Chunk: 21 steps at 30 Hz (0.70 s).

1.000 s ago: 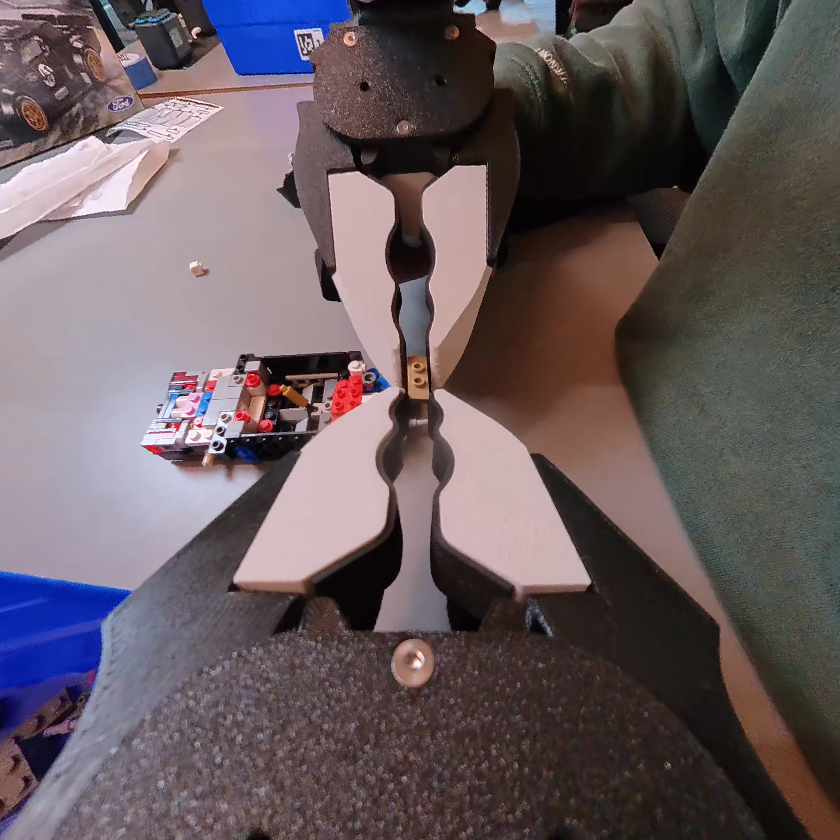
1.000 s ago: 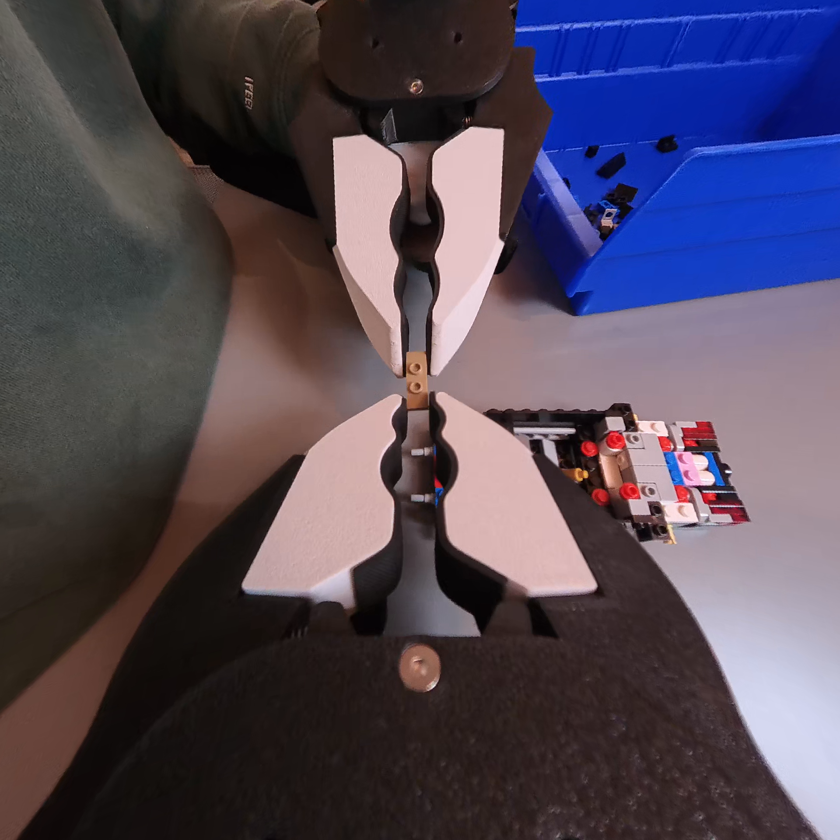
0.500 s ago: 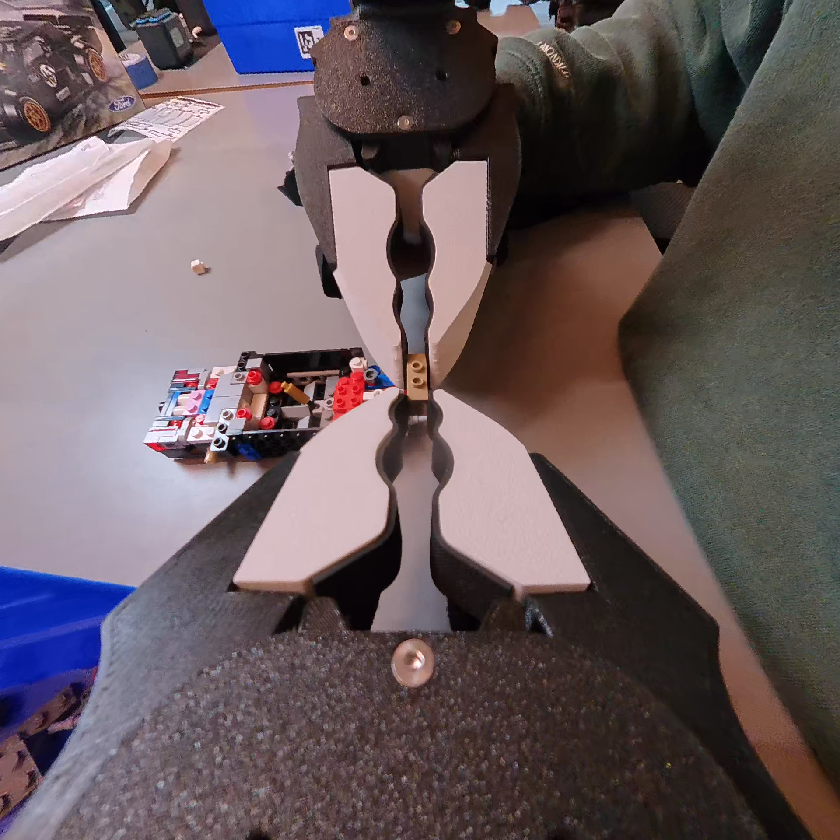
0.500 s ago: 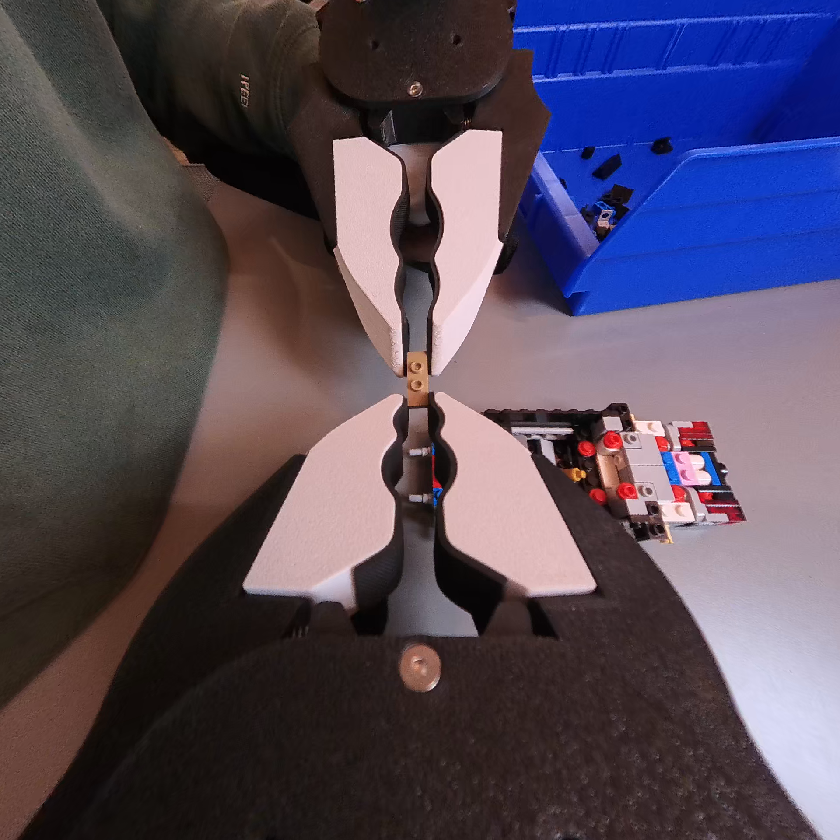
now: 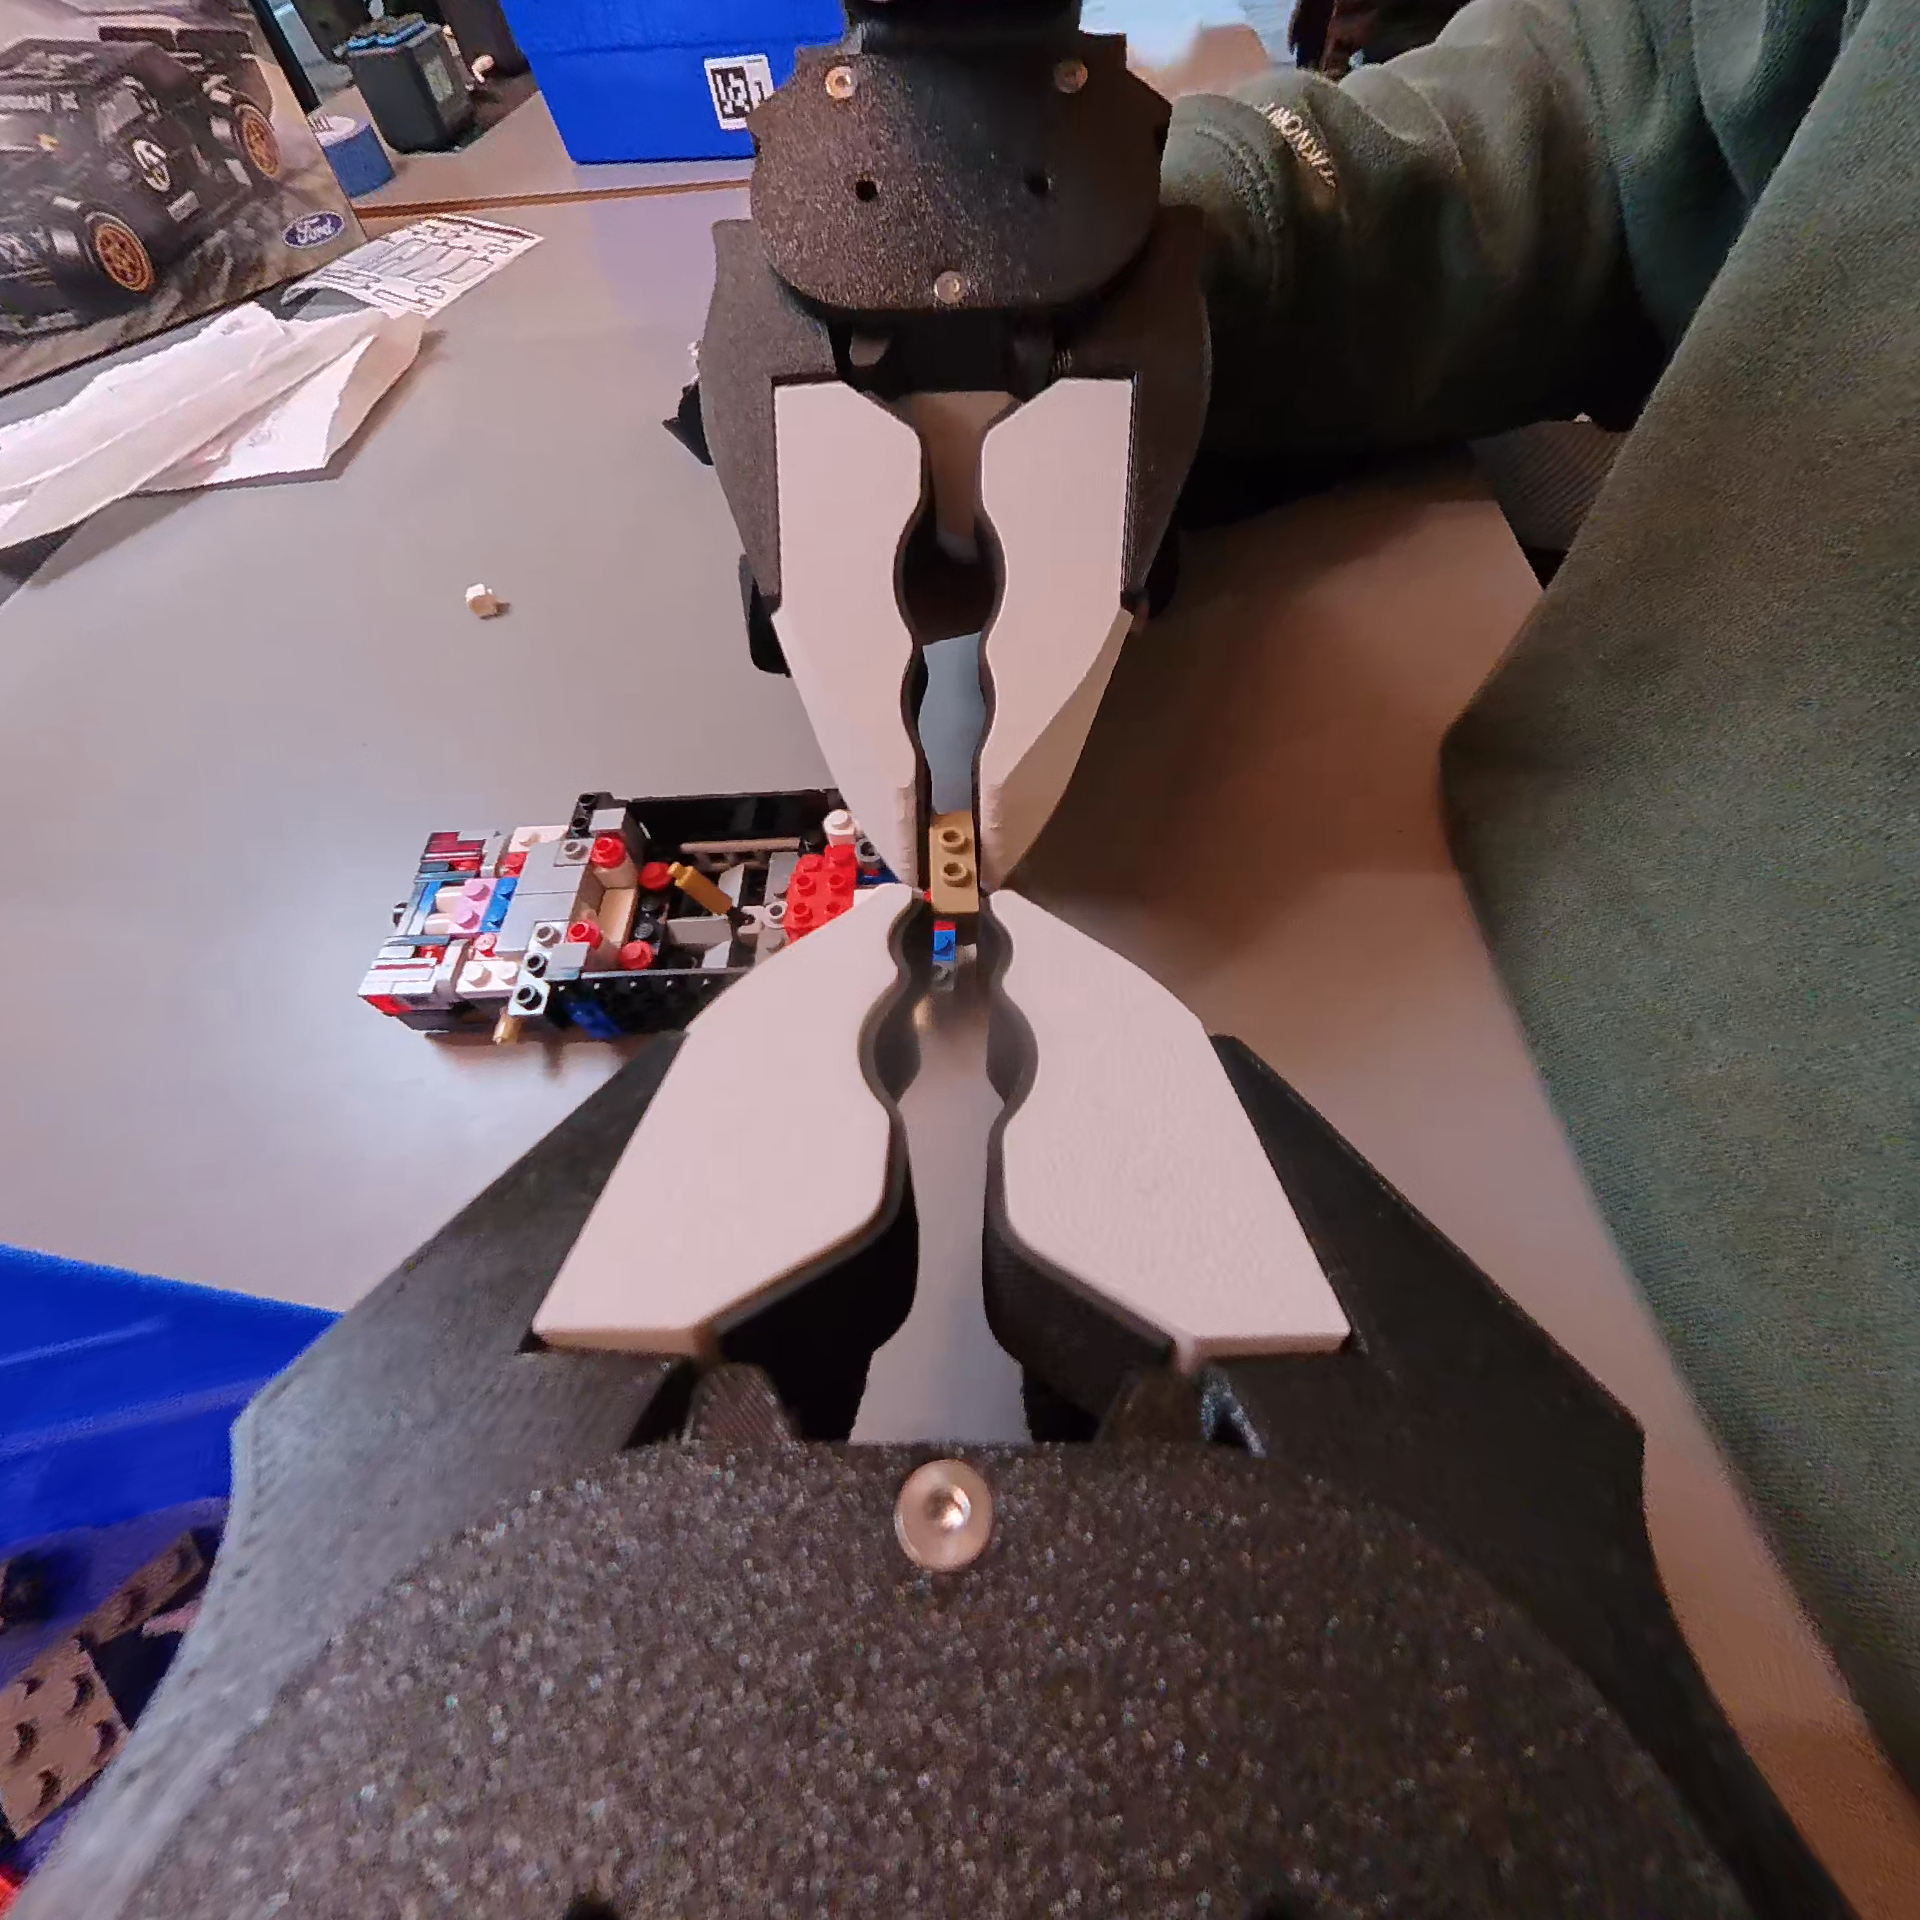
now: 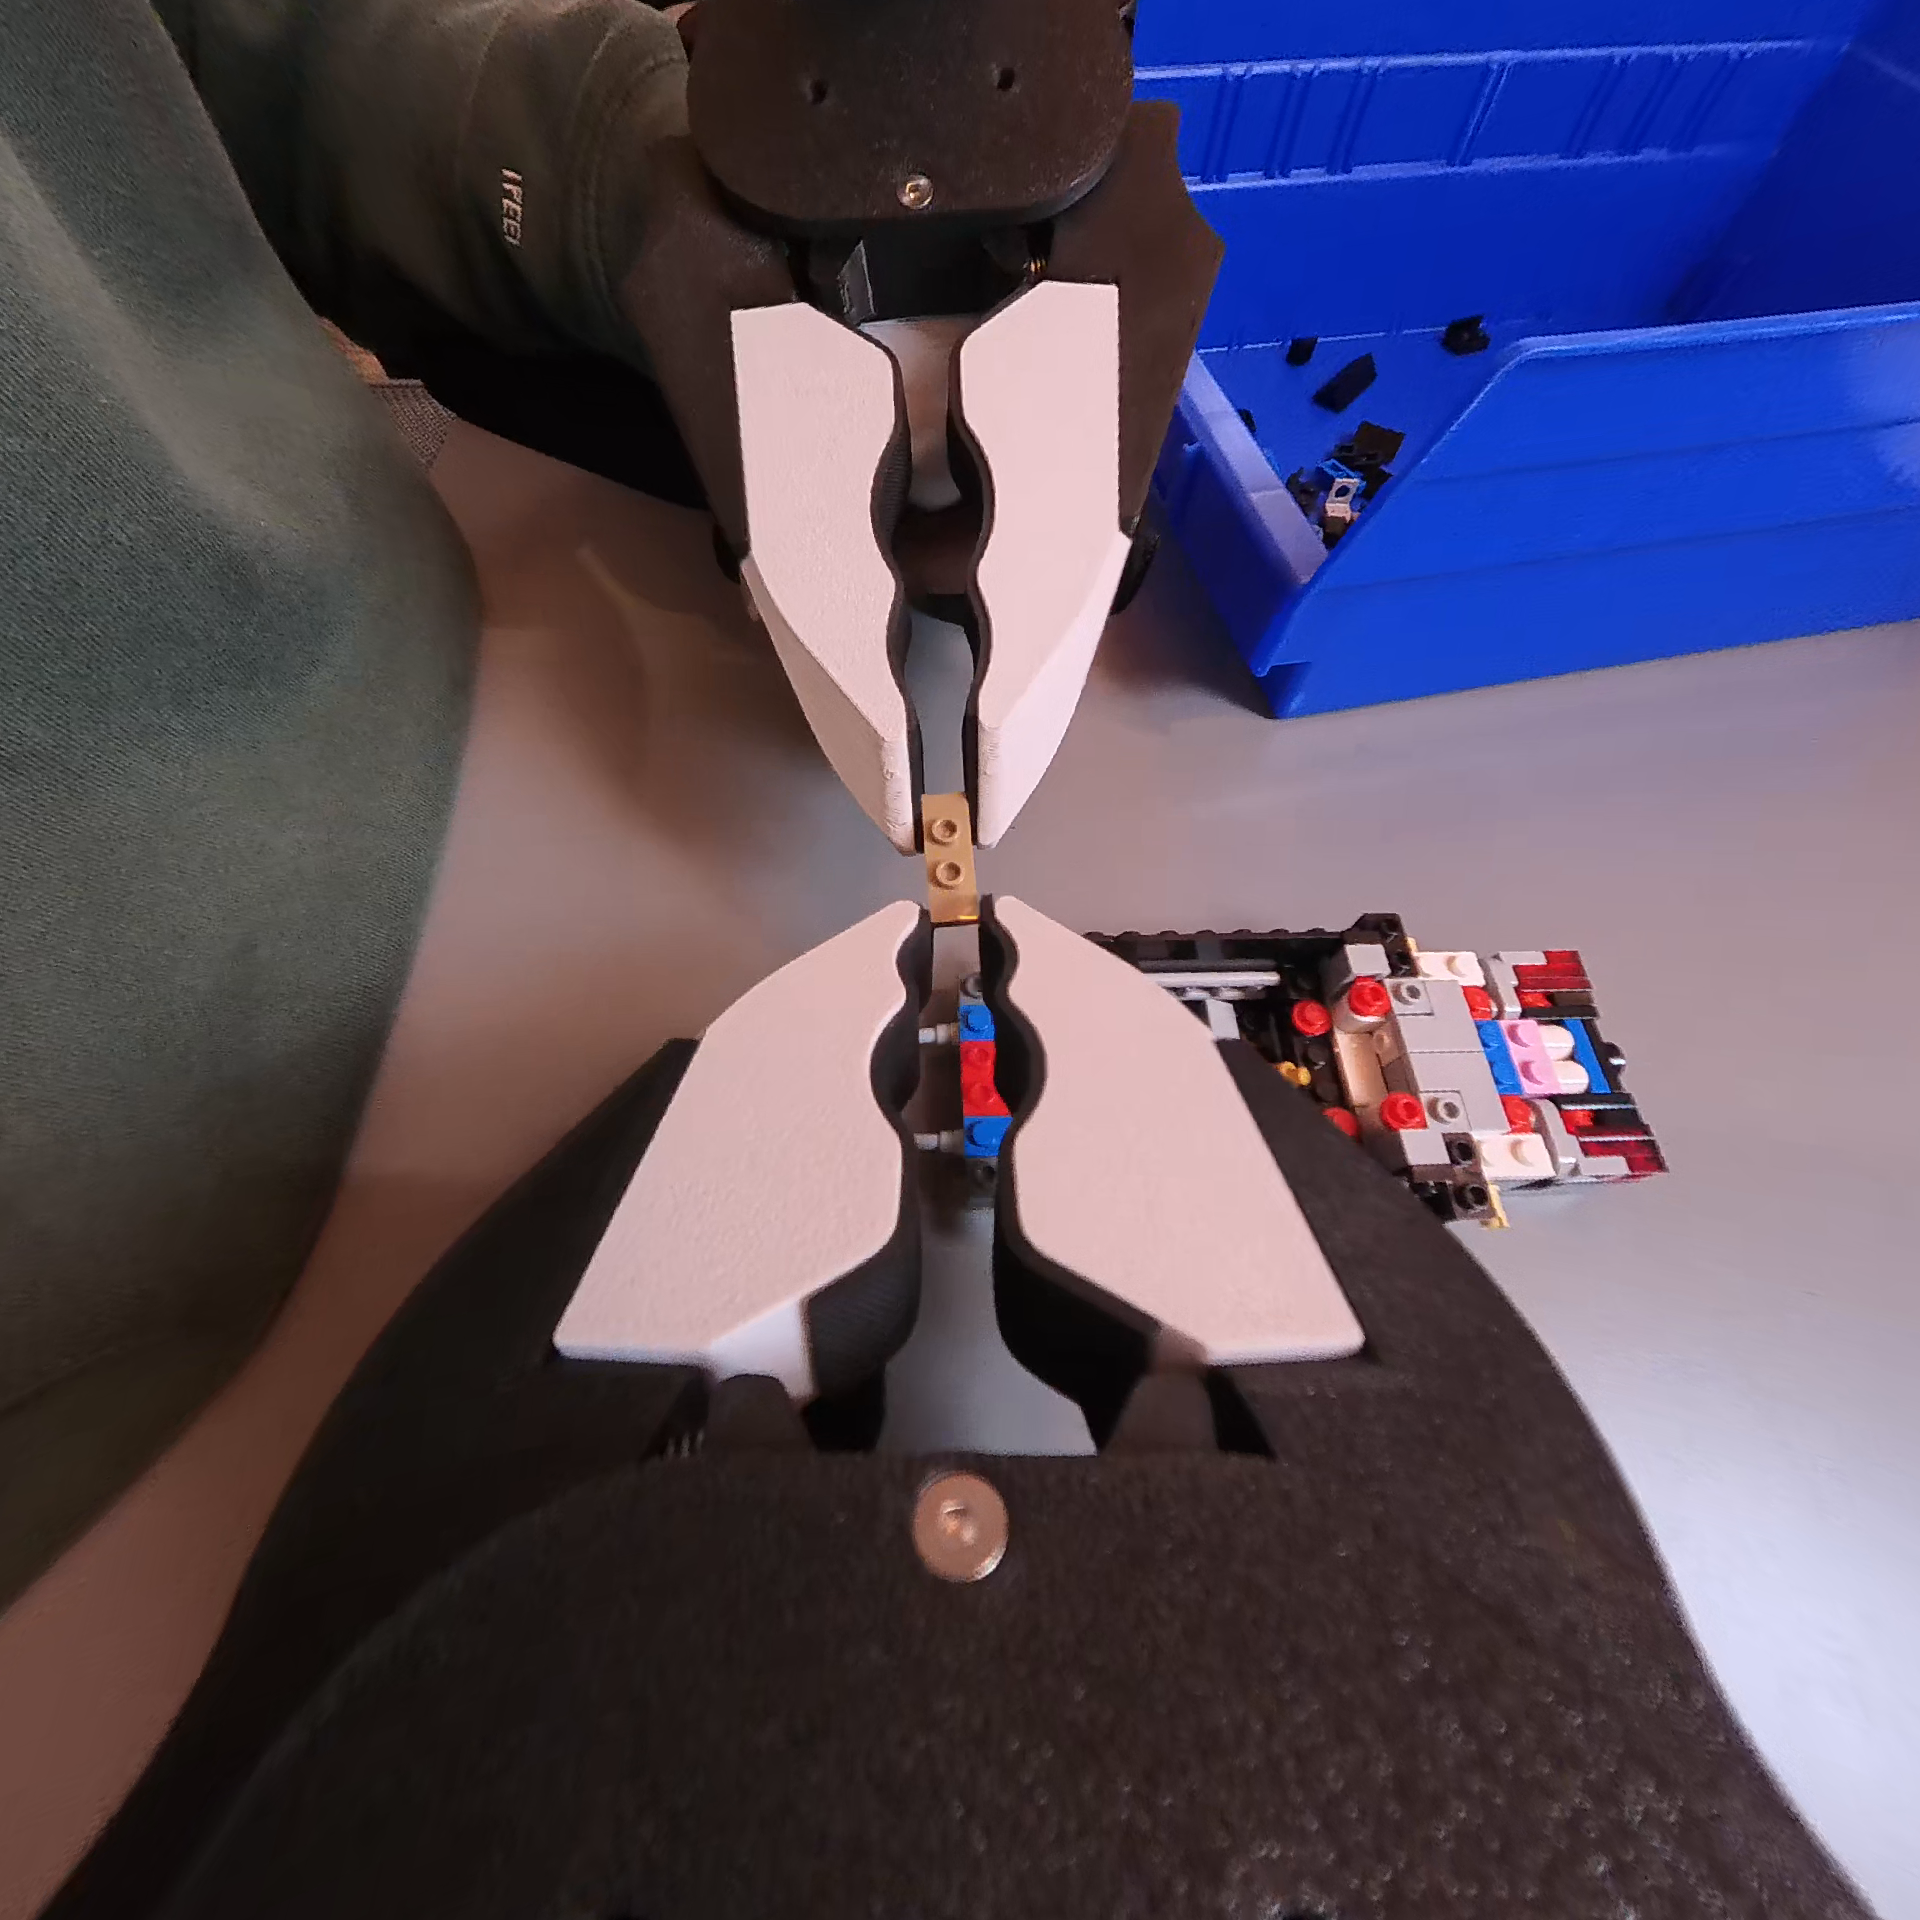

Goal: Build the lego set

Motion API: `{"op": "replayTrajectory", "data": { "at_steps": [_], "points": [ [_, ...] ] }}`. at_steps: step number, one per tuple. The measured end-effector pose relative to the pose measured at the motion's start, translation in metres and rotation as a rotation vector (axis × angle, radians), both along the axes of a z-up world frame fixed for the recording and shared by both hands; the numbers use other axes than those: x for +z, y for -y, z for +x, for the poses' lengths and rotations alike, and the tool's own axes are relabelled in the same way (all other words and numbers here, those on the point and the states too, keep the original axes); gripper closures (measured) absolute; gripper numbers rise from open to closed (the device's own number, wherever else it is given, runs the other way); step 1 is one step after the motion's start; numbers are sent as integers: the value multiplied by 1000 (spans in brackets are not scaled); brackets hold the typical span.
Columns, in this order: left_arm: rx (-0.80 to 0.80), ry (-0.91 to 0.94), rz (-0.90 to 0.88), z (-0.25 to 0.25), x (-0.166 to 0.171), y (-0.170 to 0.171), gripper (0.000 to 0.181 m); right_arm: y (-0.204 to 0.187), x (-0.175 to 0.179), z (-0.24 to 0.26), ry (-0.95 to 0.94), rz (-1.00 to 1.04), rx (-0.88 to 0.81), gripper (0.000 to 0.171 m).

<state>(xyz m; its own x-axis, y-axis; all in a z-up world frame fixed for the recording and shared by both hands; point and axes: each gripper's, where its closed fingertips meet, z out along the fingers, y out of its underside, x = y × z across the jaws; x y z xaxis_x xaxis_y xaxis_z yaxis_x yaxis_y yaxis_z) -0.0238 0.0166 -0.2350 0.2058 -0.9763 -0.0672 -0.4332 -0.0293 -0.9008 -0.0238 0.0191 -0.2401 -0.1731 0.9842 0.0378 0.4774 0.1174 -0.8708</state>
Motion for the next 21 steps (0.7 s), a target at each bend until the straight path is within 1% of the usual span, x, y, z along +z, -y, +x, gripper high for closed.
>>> {"op": "replayTrajectory", "data": {
  "at_steps": [21],
  "points": [
    [-12,-21,-7,2,-5,2,173,3,-7,2,37,2,21,163]
  ]
}}
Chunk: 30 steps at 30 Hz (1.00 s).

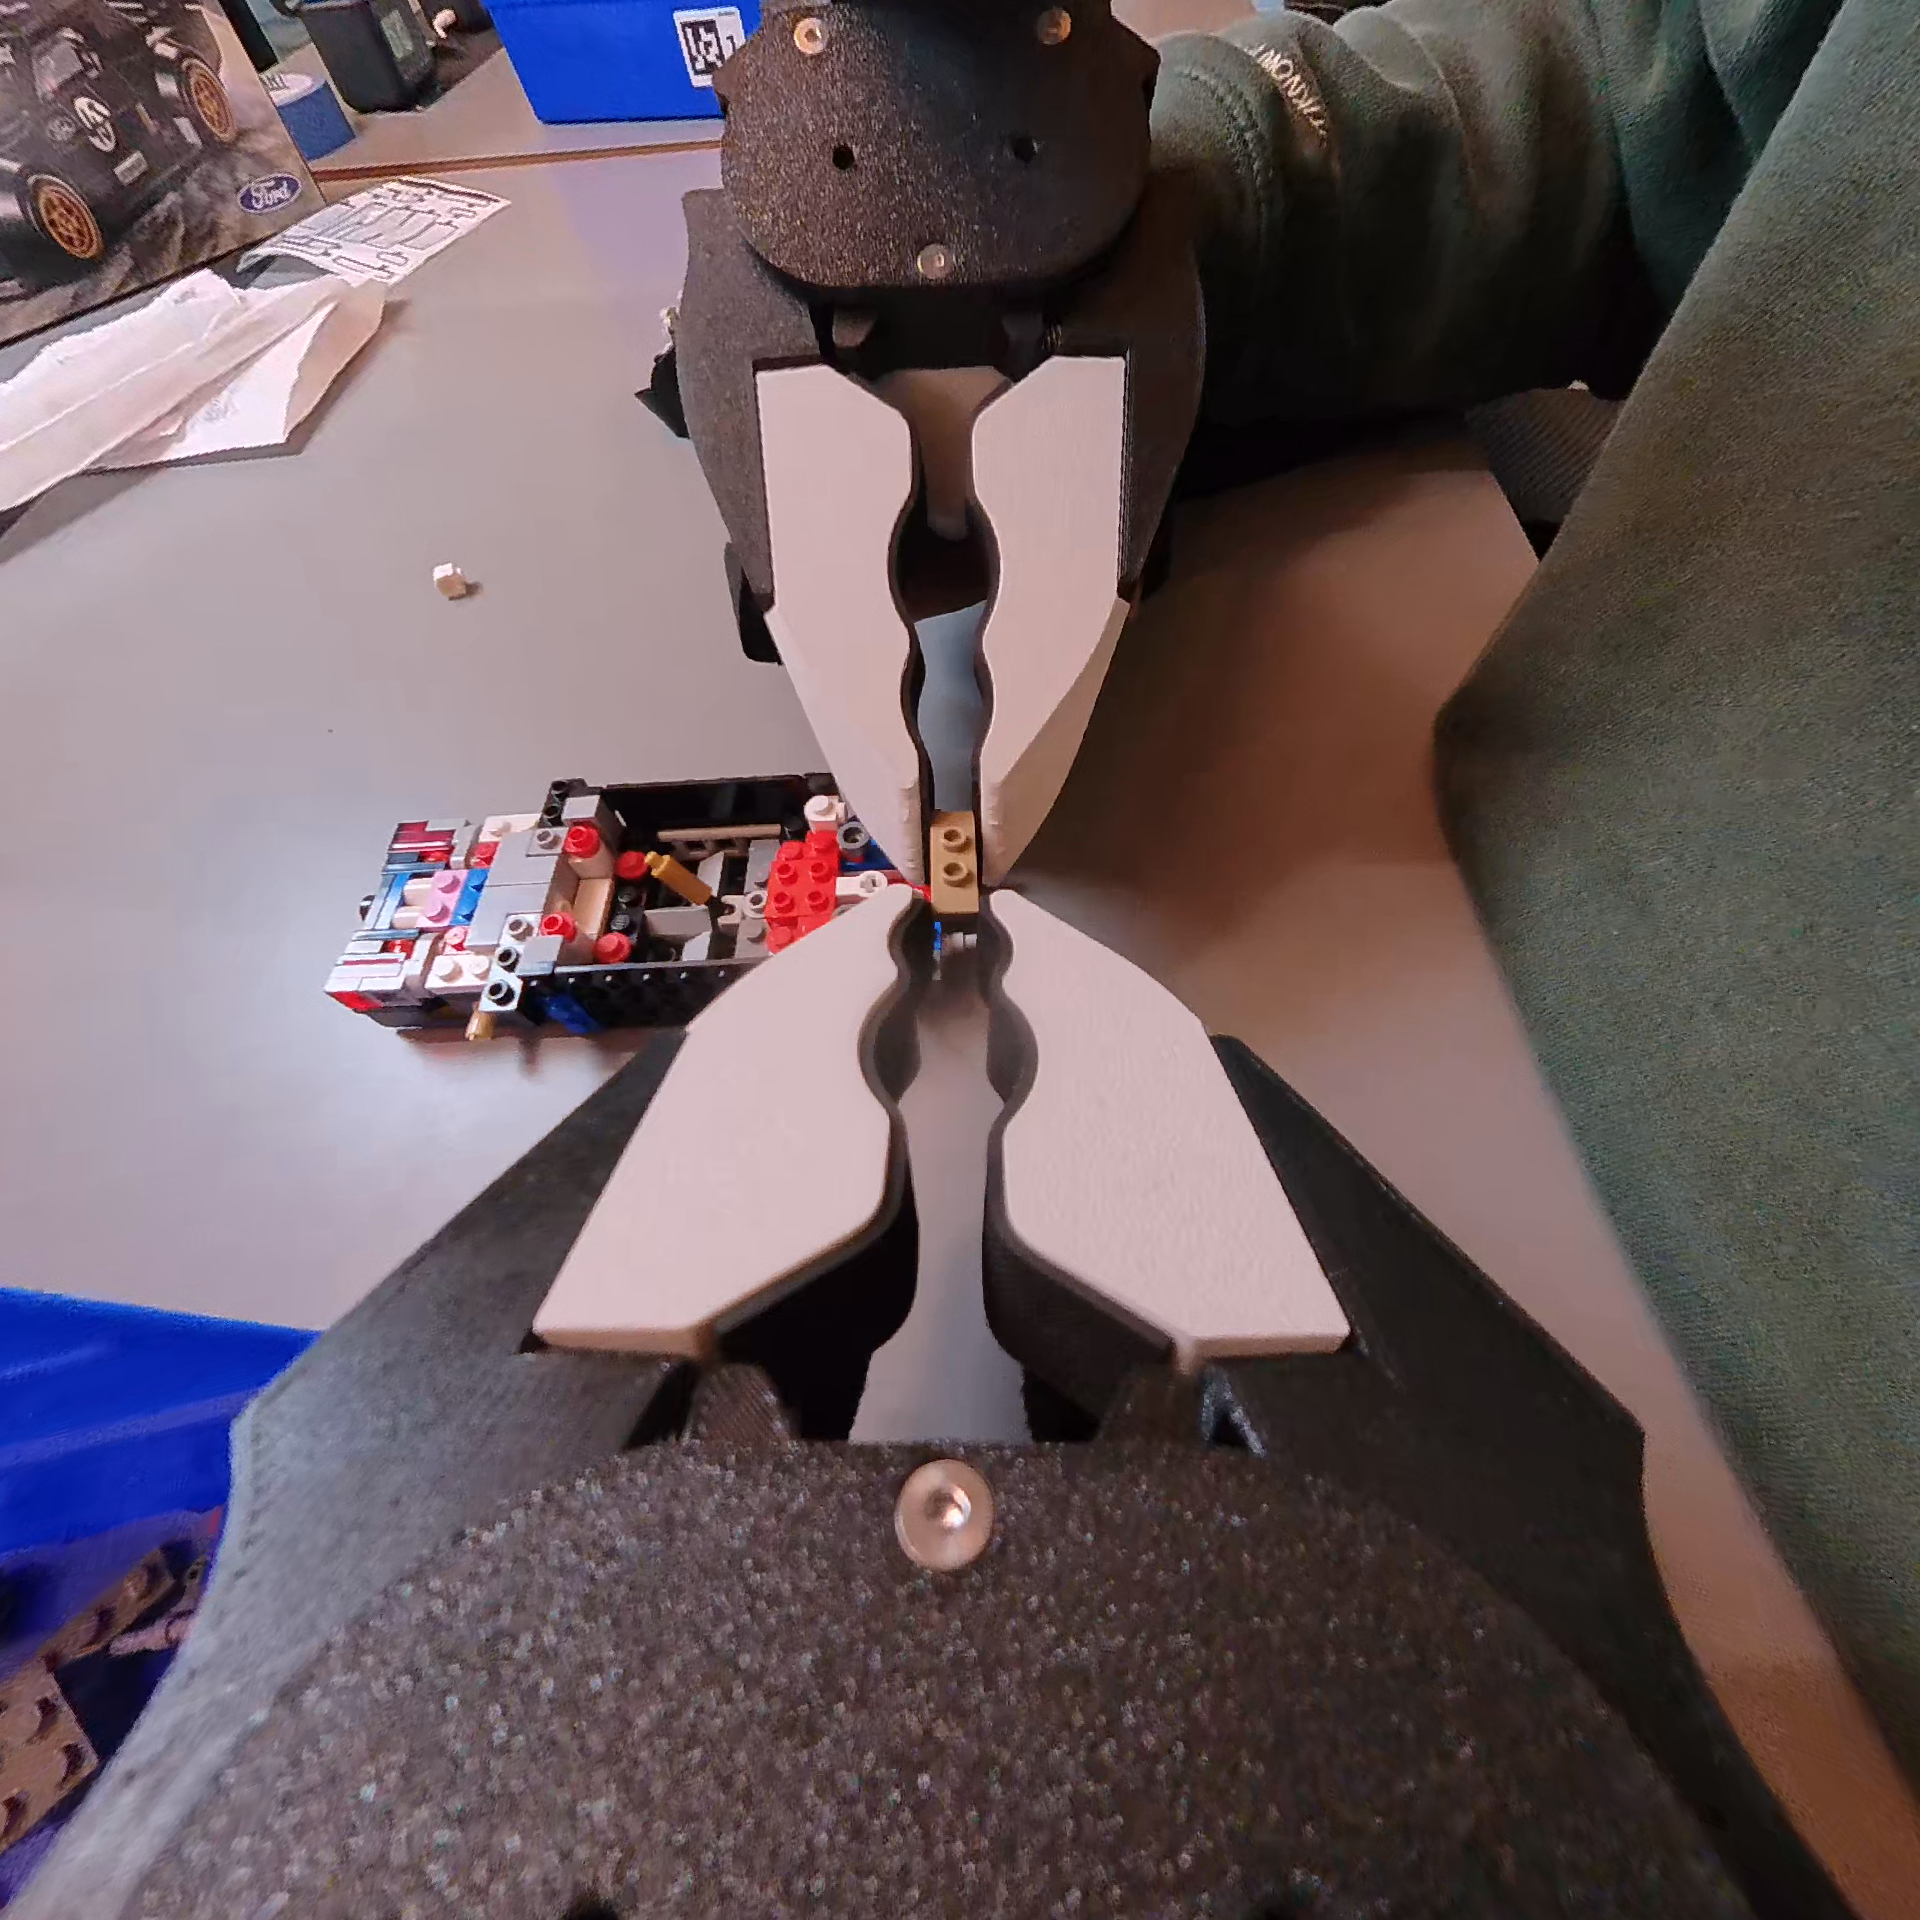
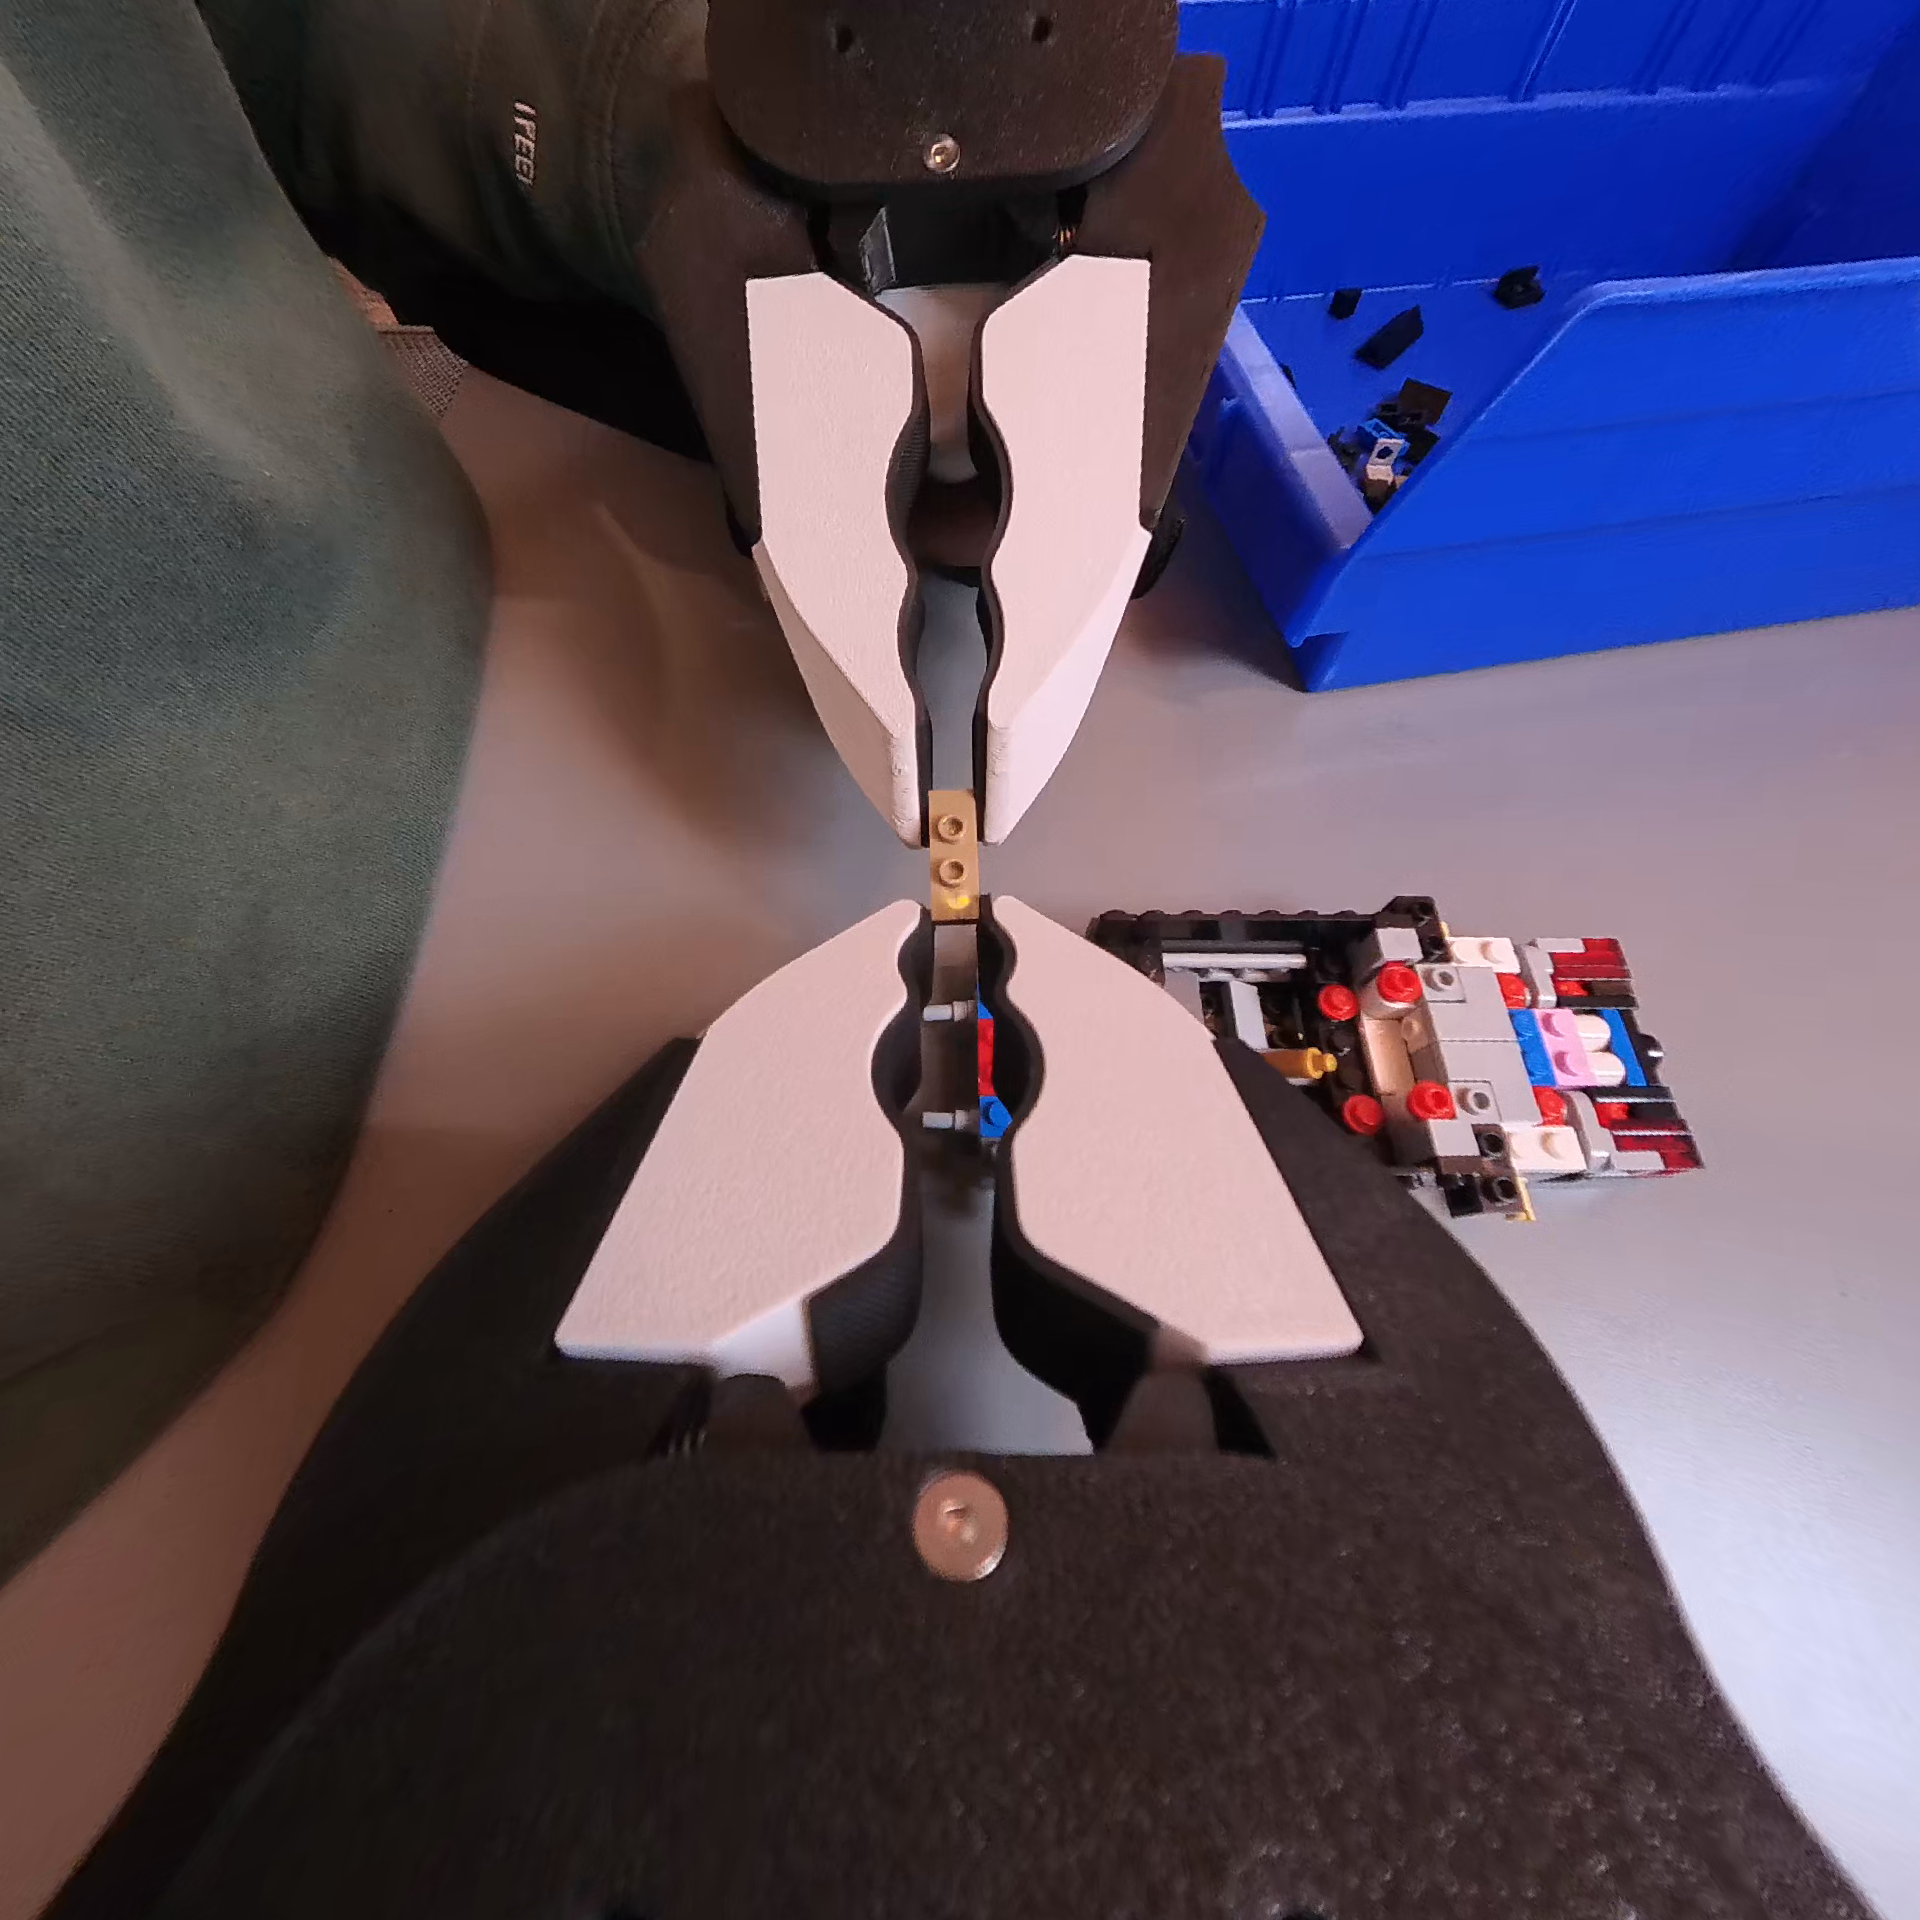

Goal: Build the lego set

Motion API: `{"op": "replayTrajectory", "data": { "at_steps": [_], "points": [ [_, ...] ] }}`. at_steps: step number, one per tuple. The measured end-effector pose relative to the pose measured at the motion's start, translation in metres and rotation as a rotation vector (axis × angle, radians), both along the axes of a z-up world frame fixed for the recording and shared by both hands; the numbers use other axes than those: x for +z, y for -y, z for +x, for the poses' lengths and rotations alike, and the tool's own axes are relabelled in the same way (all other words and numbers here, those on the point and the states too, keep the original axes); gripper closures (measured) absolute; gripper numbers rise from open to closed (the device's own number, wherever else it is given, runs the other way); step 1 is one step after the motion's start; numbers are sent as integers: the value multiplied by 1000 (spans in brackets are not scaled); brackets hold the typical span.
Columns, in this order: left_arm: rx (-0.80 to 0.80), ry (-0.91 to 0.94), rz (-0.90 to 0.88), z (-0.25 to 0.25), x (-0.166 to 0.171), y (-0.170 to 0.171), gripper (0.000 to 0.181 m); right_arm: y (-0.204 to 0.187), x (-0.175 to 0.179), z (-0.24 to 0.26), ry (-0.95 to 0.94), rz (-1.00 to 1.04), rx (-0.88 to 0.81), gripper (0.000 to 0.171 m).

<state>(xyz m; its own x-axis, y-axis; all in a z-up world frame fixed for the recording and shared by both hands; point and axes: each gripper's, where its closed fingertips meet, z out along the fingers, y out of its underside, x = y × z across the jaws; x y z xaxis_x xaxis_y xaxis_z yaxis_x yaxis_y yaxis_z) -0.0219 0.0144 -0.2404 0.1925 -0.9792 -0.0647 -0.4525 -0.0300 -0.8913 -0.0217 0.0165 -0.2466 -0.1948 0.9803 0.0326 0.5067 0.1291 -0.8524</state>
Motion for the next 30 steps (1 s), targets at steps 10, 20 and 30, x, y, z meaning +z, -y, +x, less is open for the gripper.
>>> {"op": "replayTrajectory", "data": {
  "at_steps": [10,20,30],
  "points": [
    [86,-30,28,-9,-5,-17,174,-51,-6,19,93,48,-155,164],
    [92,-44,43,-11,-6,-19,175,-61,-29,17,441,77,-38,164],
    [86,-55,63,-12,-6,-18,175,-99,-9,64,435,37,-190,164]
  ]
}}
